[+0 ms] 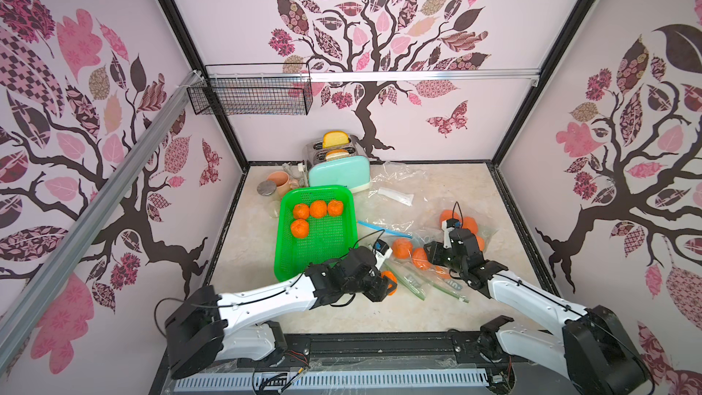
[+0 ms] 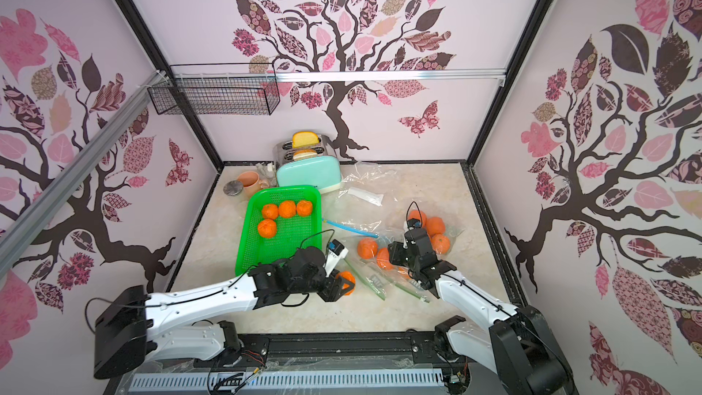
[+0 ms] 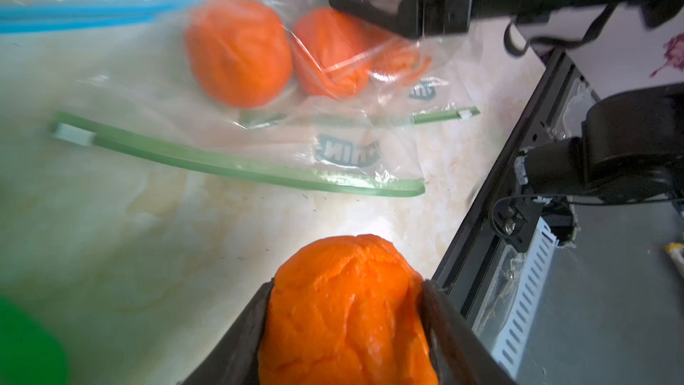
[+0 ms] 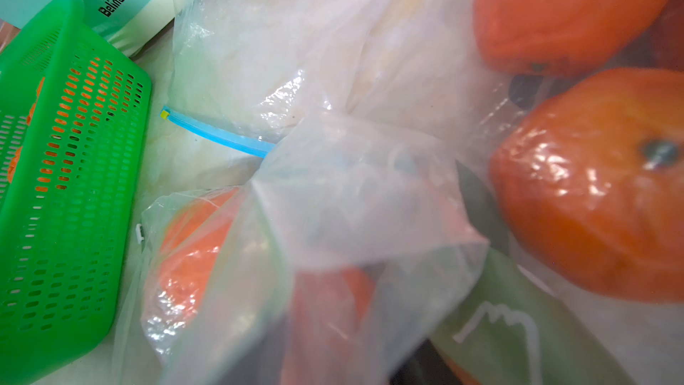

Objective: Open the zip-top bag and take out the orange
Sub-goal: Pick up the orange from the zipper food storage bag, then place the orange in the basket.

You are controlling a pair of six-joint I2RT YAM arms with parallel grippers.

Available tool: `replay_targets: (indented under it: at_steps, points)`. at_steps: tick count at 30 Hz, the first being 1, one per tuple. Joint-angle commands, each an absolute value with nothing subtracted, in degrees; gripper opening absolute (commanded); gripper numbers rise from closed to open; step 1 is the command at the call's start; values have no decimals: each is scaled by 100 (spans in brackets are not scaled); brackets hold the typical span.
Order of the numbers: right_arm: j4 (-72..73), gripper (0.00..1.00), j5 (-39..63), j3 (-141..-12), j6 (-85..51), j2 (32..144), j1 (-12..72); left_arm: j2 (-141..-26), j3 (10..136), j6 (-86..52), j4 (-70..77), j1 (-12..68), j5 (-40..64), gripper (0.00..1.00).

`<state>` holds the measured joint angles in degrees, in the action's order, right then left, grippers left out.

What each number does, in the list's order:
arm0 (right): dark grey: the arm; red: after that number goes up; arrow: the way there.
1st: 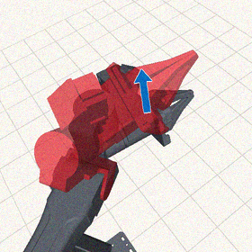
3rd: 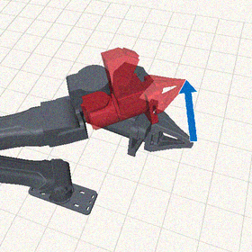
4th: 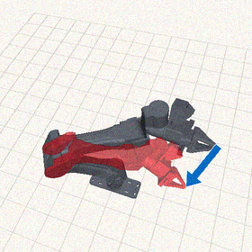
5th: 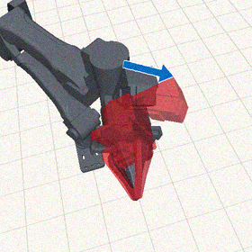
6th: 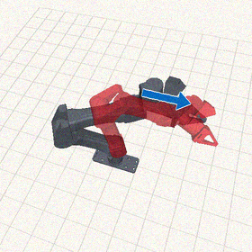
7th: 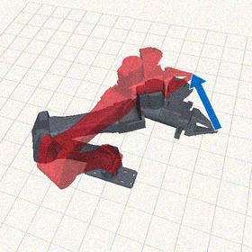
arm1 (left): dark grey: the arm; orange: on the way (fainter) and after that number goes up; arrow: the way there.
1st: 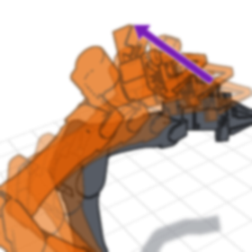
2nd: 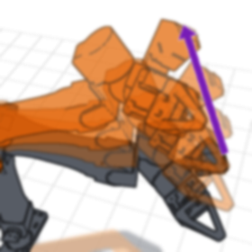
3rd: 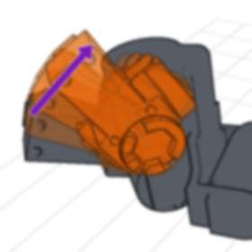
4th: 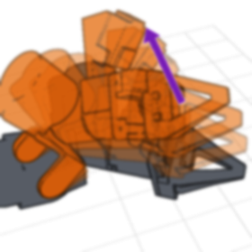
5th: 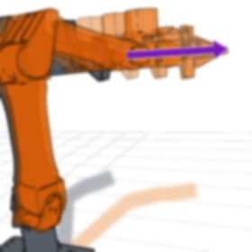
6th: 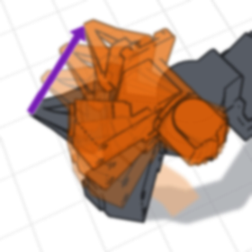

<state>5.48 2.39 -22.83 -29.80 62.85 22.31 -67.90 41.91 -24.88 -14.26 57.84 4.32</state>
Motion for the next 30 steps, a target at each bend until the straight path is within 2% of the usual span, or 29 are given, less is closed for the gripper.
replay_targets:
  at_steps: [1,3,5,8,15,19,30]
  points:
    - [647,43,379,-2197,-3175,6215,2215,-6270,4210,-2631,-2049,4816,-17,22]
    - [777,43,451,-2120,-3192,6170,2215,-6199,4214,-2728,-2112,4062,-282,25]
    - [835,43,478,-2087,-3226,6150,2215,-6303,4166,-2814,-1889,3399,-450,24]
    - [845,43,547,-2080,-3226,6178,2215,-6752,4275,-2812,-1545,2997,-1169,23]
    - [906,43,629,-2018,-3234,6187,2215,-8557,4751,-2509,-681,2699,-2285,25]
    - [940,43,644,-2004,-3221,6231,2216,-9374,5155,-2316,-650,2642,-2718,25]
    - [945,43,694,-2034,-3223,6349,2222,-9908,5443,-1890,-620,2514,-3337,30]
